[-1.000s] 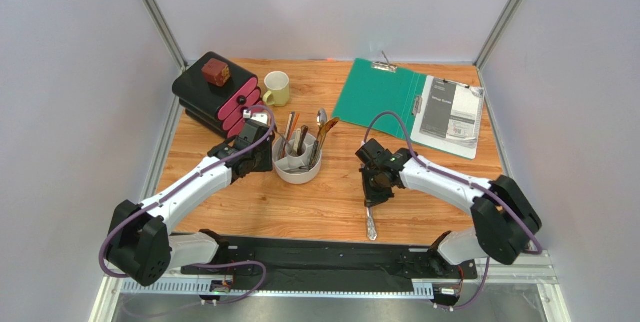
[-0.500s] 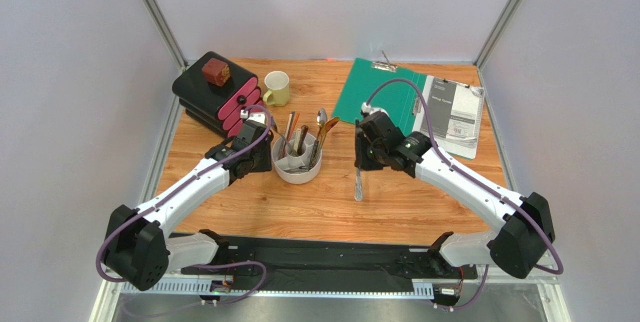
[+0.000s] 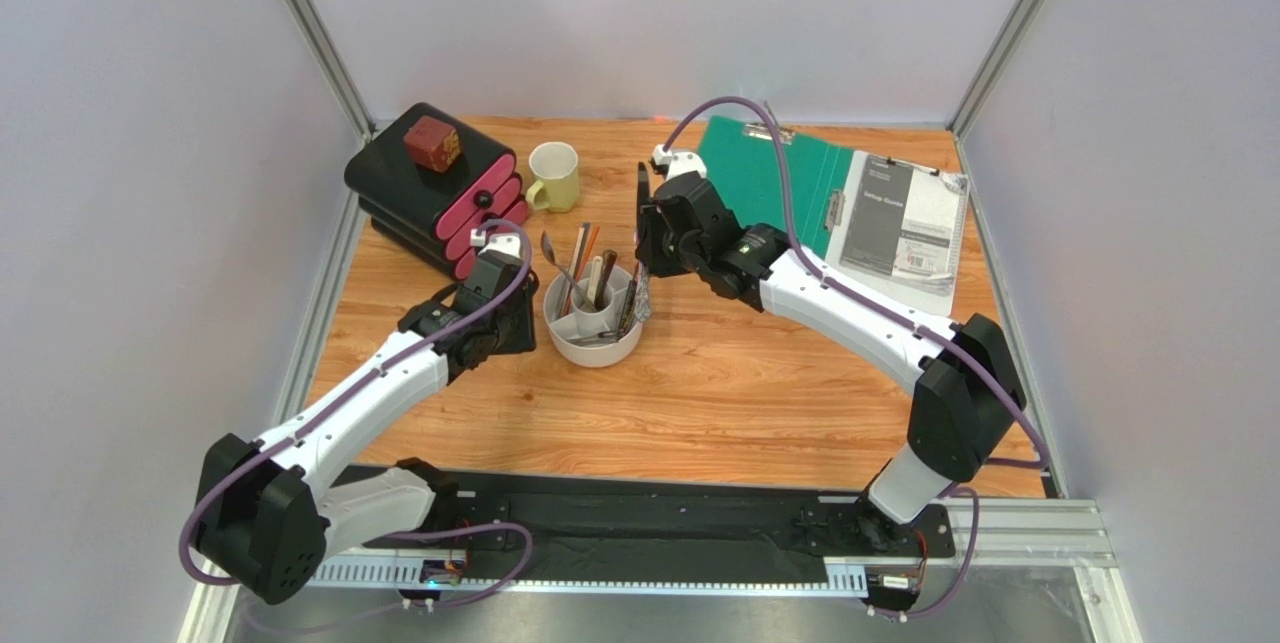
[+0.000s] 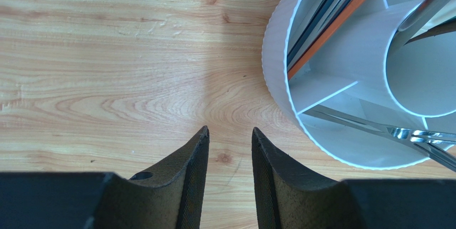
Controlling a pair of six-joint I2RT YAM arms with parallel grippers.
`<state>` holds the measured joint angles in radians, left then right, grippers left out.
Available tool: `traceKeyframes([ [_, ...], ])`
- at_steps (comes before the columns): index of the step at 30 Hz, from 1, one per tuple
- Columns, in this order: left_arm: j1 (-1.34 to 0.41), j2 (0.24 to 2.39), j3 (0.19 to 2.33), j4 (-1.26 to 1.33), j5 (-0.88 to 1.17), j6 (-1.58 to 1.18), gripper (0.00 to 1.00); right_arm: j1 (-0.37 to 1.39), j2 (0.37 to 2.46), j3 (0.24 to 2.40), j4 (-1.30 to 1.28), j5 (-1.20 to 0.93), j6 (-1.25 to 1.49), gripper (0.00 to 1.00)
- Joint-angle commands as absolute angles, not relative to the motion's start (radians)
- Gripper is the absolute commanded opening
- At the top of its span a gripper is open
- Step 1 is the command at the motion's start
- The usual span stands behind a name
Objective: Sort the eating utensils into containers
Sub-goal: Place the knife in the storage box.
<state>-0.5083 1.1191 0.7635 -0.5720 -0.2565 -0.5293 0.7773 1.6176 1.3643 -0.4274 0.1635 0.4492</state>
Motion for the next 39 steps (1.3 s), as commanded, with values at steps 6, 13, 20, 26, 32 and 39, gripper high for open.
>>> traceKeyframes([
  [6, -0.509, 1.104, 0.759, -0.574, -0.278, -0.526, 0.41, 0.837, 1.672, 1.466, -0.288, 0.233, 0.437, 0.0],
  [13, -0.509, 1.101, 0.764, -0.575, -0.281, -0.506, 0.41, 0.861, 1.712, 1.453, -0.261, 0.288, 0.434, 0.0],
  [20, -0.508, 1.1, 0.761, -0.581, -0.275, -0.496, 0.41, 0.894, 1.655, 1.266, -0.147, 0.344, 0.449, 0.0],
  [26, -0.509, 1.123, 0.778, -0.578, -0.258, -0.495, 0.41, 0.931, 1.608, 1.148, -0.083, 0.402, 0.48, 0.0],
  [32, -0.508, 1.146, 0.798, -0.563, -0.255, -0.494, 0.41, 0.942, 1.558, 1.107, -0.092, 0.379, 0.48, 0.0],
  [39, -0.508, 1.138, 0.83, -0.574, -0.302, -0.476, 0.4, 0.939, 1.54, 1.109, -0.178, 0.37, 0.486, 0.33],
])
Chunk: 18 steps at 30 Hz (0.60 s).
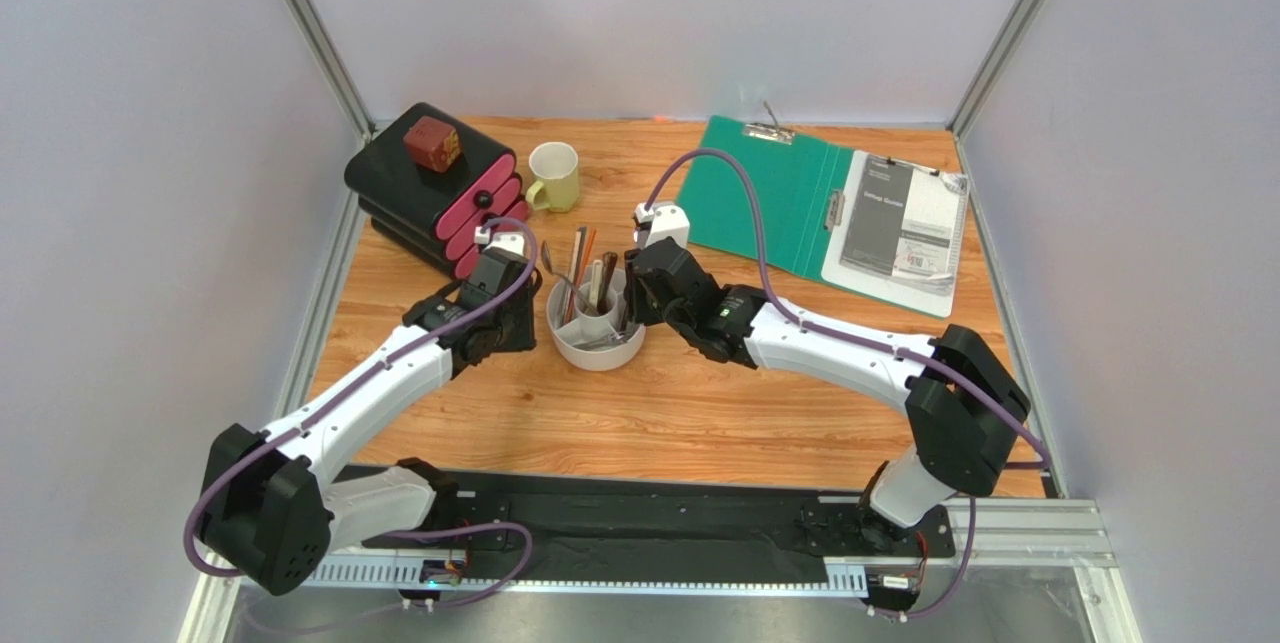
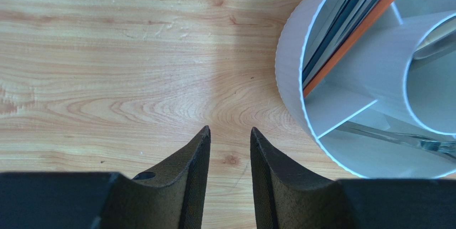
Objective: Sort the eating utensils into containers
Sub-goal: Place the knife in the storage box.
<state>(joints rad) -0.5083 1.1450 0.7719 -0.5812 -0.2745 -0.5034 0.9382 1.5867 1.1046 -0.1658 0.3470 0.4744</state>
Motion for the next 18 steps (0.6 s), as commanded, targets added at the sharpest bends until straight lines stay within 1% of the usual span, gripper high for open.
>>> traceKeyframes([
  [1, -0.509, 1.14, 0.831, -0.574, -0.302, -0.477, 0.4, 0.94, 1.542, 1.109, -0.186, 0.373, 0.492, 0.33],
  [2, -0.509, 1.134, 0.833, -0.575, -0.301, -0.479, 0.4, 0.939, 1.54, 1.105, -0.187, 0.376, 0.514, 0.34],
  [3, -0.508, 1.129, 0.831, -0.575, -0.301, -0.482, 0.4, 0.94, 1.536, 1.092, -0.187, 0.374, 0.518, 0.38],
  [8, -0.509, 1.108, 0.821, -0.574, -0.304, -0.488, 0.4, 0.942, 1.487, 1.083, -0.187, 0.391, 0.502, 0.4],
  [13, -0.508, 1.104, 0.824, -0.597, -0.317, -0.521, 0.41, 0.933, 1.424, 1.156, -0.242, 0.399, 0.462, 0.42],
  [15, -0.509, 1.085, 0.83, -0.632, -0.347, -0.534, 0.42, 0.92, 1.395, 1.19, -0.291, 0.394, 0.459, 0.43],
  [18, -0.508, 1.008, 0.847, -0.735, -0.464, -0.621, 0.45, 0.87, 1.315, 1.245, -0.386, 0.393, 0.472, 0.43],
])
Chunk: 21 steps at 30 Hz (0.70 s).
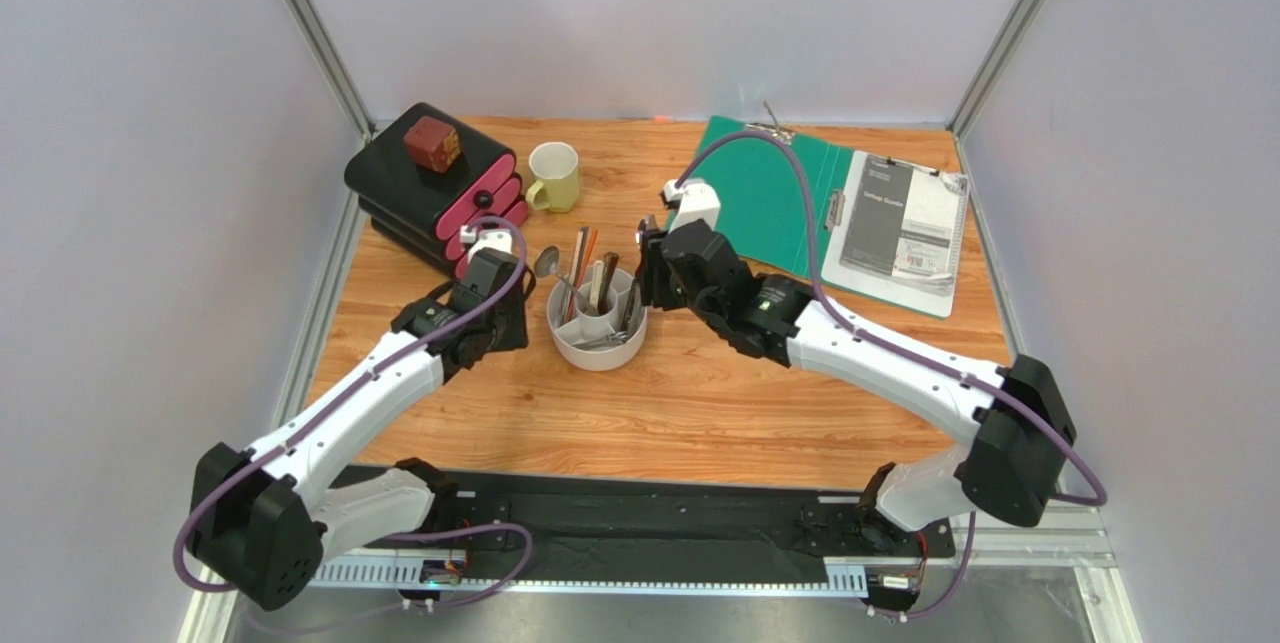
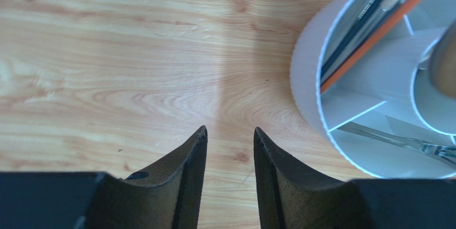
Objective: Sort the eating utensils into containers
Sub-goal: Place the knife in the storage box, then reset both arms
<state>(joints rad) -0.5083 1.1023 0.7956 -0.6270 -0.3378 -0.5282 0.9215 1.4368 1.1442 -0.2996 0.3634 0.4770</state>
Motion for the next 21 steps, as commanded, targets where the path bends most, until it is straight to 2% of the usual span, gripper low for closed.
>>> traceKeyframes([
  [1, -0.509, 0.982, 0.854, -0.758, -0.497, -0.627, 0.45, 0.85, 1.269, 1.256, -0.411, 0.388, 0.477, 0.43],
  [5, -0.508, 0.83, 0.903, -0.807, -0.471, -0.621, 0.48, 0.651, 1.165, 1.24, -0.552, 0.324, 0.531, 0.43],
  [10, -0.508, 0.764, 0.917, -0.824, -0.401, -0.664, 0.51, 0.513, 1.082, 1.146, -0.589, 0.252, 0.558, 0.44],
  [16, -0.506, 0.914, 0.989, -0.848, -0.365, -0.653, 0.51, 0.485, 1.137, 1.134, -0.65, 0.14, 0.646, 0.44],
  [21, -0.494, 1.026, 1.133, -0.897, -0.334, -0.635, 0.52, 0.482, 1.187, 1.127, -0.662, 0.077, 0.677, 0.44],
])
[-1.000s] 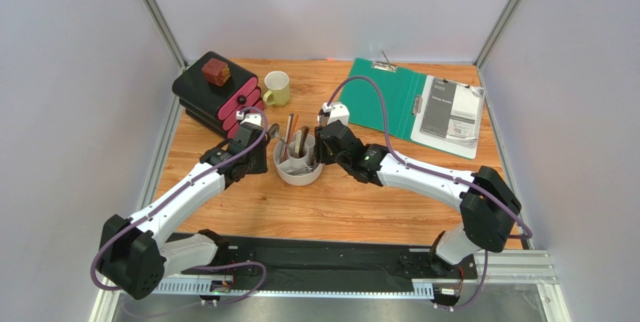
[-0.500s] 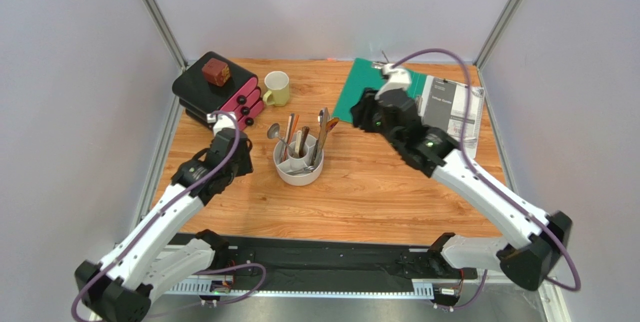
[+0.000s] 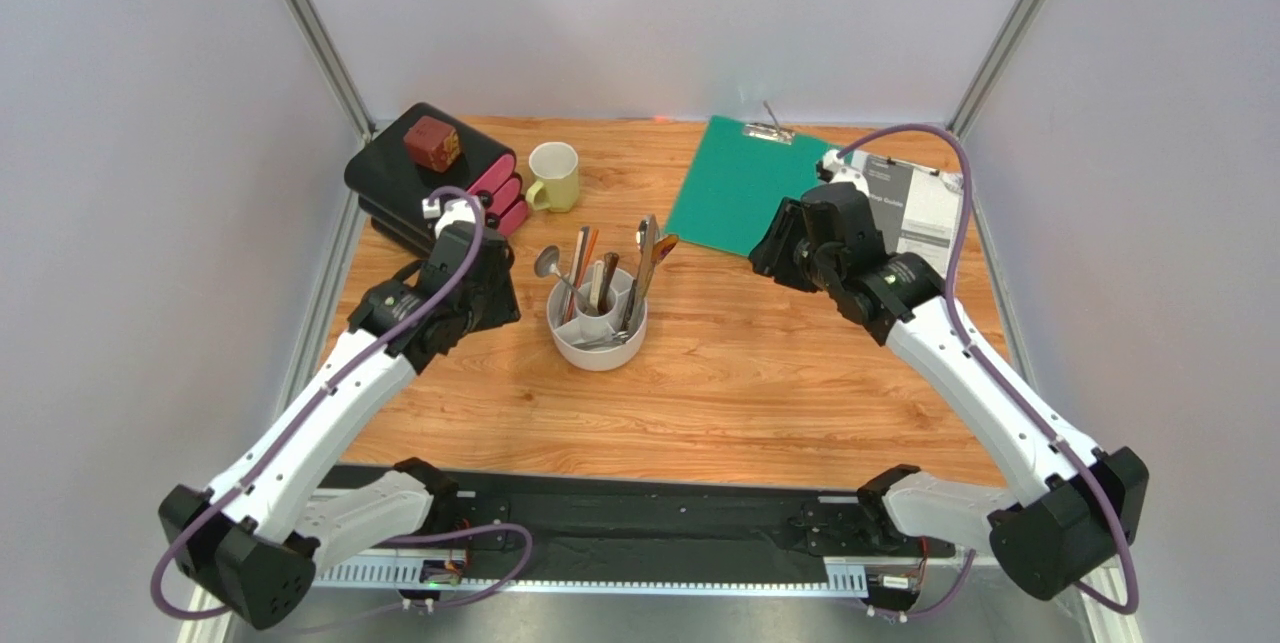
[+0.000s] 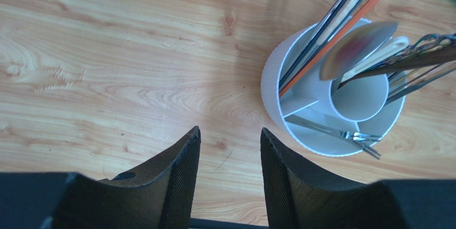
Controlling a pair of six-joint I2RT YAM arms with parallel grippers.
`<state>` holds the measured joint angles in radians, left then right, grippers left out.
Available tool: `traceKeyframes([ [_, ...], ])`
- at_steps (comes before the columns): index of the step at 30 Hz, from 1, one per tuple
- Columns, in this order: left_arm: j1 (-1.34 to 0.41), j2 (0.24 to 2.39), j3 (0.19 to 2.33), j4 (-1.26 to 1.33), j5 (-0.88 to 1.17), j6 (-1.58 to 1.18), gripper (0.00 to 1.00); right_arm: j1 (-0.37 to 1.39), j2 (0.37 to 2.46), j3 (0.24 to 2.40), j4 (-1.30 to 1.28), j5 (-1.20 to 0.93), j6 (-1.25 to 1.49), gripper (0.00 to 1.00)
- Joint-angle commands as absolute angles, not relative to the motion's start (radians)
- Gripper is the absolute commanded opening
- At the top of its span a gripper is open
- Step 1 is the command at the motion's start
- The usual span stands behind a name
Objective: Sort the eating utensils into containers
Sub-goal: Reset both arms
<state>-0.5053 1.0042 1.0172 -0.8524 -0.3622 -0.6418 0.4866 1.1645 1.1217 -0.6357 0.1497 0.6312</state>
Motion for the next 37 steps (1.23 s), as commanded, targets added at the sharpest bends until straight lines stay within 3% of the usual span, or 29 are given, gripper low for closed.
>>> traceKeyframes([
  [1, -0.485, 1.031, 1.149, -0.908, -0.324, -0.632, 0.52, 0.479, 1.202, 1.141, -0.667, 0.058, 0.645, 0.44],
  [5, -0.445, 1.025, 1.18, -0.911, -0.217, -0.617, 0.56, 0.393, 1.238, 1.21, -0.799, 0.066, 0.525, 0.44],
  [19, -0.423, 1.054, 1.233, -0.897, -0.112, -0.604, 0.57, 0.183, 1.229, 1.261, -0.802, 0.04, 0.434, 0.44],
  [37, -0.41, 1.147, 1.329, -0.87, -0.081, -0.572, 0.53, 0.178, 1.267, 1.22, -0.745, -0.054, 0.572, 0.43],
])
